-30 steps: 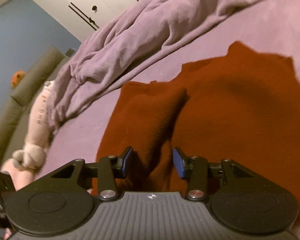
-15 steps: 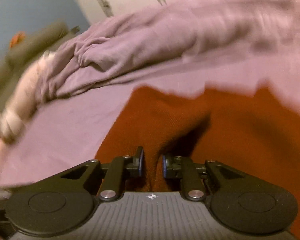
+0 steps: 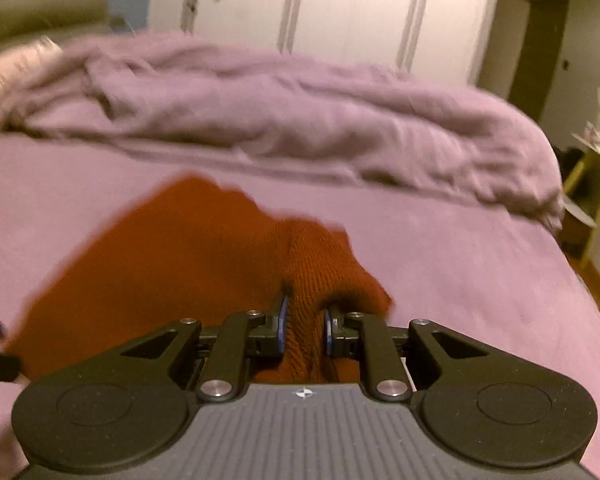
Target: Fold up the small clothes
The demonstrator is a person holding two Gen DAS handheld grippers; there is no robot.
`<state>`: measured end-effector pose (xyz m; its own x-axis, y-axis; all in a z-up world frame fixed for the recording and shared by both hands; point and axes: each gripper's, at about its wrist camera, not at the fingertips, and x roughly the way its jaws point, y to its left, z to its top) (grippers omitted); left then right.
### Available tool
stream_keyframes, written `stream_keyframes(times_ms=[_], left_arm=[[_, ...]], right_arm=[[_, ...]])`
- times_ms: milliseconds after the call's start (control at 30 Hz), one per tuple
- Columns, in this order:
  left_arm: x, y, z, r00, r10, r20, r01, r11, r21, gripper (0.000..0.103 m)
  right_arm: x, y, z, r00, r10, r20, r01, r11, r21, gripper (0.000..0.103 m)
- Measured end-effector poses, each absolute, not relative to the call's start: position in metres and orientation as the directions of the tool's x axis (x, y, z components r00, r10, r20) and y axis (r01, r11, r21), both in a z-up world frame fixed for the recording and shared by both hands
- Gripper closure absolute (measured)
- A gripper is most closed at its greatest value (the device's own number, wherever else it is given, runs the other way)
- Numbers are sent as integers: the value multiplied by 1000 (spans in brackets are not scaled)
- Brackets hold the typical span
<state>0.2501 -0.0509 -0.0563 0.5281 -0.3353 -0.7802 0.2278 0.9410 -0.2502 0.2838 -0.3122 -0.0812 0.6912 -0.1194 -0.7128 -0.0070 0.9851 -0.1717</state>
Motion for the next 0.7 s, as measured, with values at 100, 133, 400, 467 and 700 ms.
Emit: stream_keyframes(times_ms=[100,133,400,467,700], left_arm=[[250,-54,-62,516,-309,-799,224,949,-223,42],[249,-54,-63,514,-308,-801,222,949,-222,42],[253,-66,-70,522,-293,-801,191,956,-224,41],[254,-70,-71,524,-278,-805,177,960,-217,41],[264,-70,-71,523,-261,-811,147,965,-215,38]], right_arm=[[271,-333,-77,695,-73,-715,49,997,-55,73],[266,-338,-72,699,-49,-713,59,998,-10,71],[214,-362,-70,693,137,-708,102,953,284,61],[216,-361,-76,683,136,-717,114,951,288,61],[207,-359,-72,676,115,-728,141,949,281,61]])
